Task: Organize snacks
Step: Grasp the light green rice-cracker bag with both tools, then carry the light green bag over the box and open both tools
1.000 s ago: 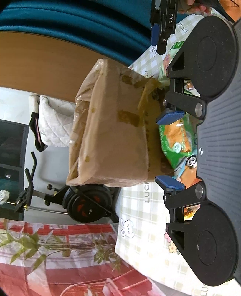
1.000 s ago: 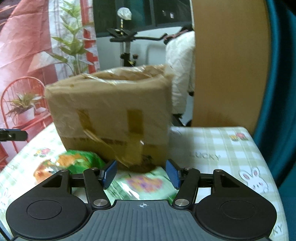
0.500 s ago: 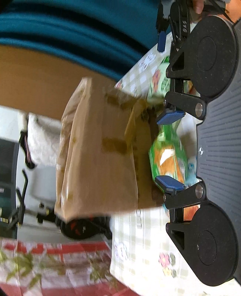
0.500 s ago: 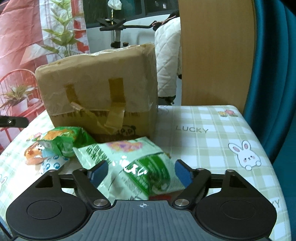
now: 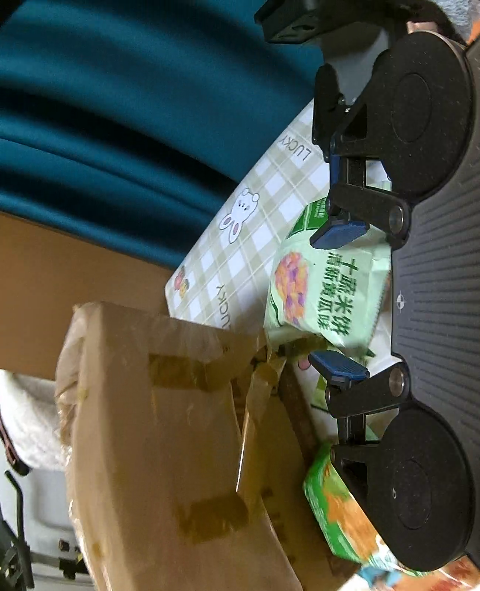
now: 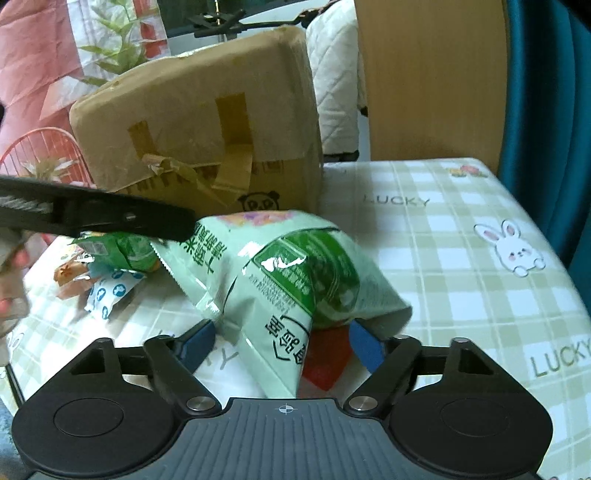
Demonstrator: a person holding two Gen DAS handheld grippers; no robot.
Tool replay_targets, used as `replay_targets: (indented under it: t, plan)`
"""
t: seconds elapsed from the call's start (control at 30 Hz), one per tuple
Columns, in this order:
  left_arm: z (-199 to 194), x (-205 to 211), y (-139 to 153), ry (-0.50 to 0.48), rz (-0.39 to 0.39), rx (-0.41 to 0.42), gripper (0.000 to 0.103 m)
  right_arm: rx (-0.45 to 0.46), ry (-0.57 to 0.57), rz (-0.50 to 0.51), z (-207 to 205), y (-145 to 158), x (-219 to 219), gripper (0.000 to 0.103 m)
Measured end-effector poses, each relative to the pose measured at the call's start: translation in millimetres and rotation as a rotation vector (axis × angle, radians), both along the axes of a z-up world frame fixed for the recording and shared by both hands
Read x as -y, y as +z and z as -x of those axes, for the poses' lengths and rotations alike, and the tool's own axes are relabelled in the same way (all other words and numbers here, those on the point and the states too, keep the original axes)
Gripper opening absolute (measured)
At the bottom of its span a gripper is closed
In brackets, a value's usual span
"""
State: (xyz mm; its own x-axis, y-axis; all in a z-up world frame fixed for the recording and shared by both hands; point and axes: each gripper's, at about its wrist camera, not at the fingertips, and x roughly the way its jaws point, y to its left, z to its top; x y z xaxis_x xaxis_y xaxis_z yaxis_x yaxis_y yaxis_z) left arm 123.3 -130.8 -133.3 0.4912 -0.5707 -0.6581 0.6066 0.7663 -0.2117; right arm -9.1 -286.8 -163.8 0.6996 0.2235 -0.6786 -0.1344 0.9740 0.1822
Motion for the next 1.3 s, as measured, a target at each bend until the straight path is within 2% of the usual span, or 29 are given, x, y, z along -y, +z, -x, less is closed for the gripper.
replay_targets:
  t: [0.07, 0.2, 0.3, 0.4, 0.47, 0.53, 0.6, 0.8, 1.07, 1.17, 1.3]
  plan:
    - [-6, 4, -7, -0.019, -0.005, -0.021, 0.063, -0.002, 0.009, -0.010, 0, -2, 0, 0.068]
    - [-12, 9, -17, -0.052, -0.017, -0.045, 0.065, -0.004, 0.017, -0.020, -2, -4, 3, 0.063]
    - [-13, 11, -23, -0.061, 0.001, -0.078, 0.068, -0.003, 0.032, -0.023, -3, -5, 3, 0.049]
    - [-10, 14, -29, -0.083, -0.027, -0.096, 0.069, 0.008, 0.040, -0.003, -3, -4, 0, 0.040]
    - [-4, 16, -31, -0.094, -0.069, -0.079, 0.055, 0.025, 0.027, 0.008, -2, 0, 0, 0.035]
    - [-2, 17, -33, -0.094, -0.085, -0.063, 0.049, 0.039, 0.015, 0.011, 0, 4, 2, 0.034]
    - [-1, 14, -29, -0.084, -0.065, -0.060, 0.048, 0.049, 0.026, 0.032, 2, 8, 1, 0.034]
    - [12, 10, 2, -0.081, -0.034, 0.031, 0.045, 0.124, 0.022, 0.082, 14, 36, -5, 0.033]
    - [22, 4, 69, -0.063, 0.059, 0.223, 0.045, 0.271, -0.008, 0.138, 27, 112, -5, 0.034]
    - [14, -9, 90, -0.016, 0.094, 0.251, 0.045, 0.308, 0.021, 0.139, 16, 139, -7, 0.034]
    - [4, -25, 107, 0.020, 0.131, 0.277, 0.045, 0.375, 0.049, 0.188, 0, 168, -23, 0.034]
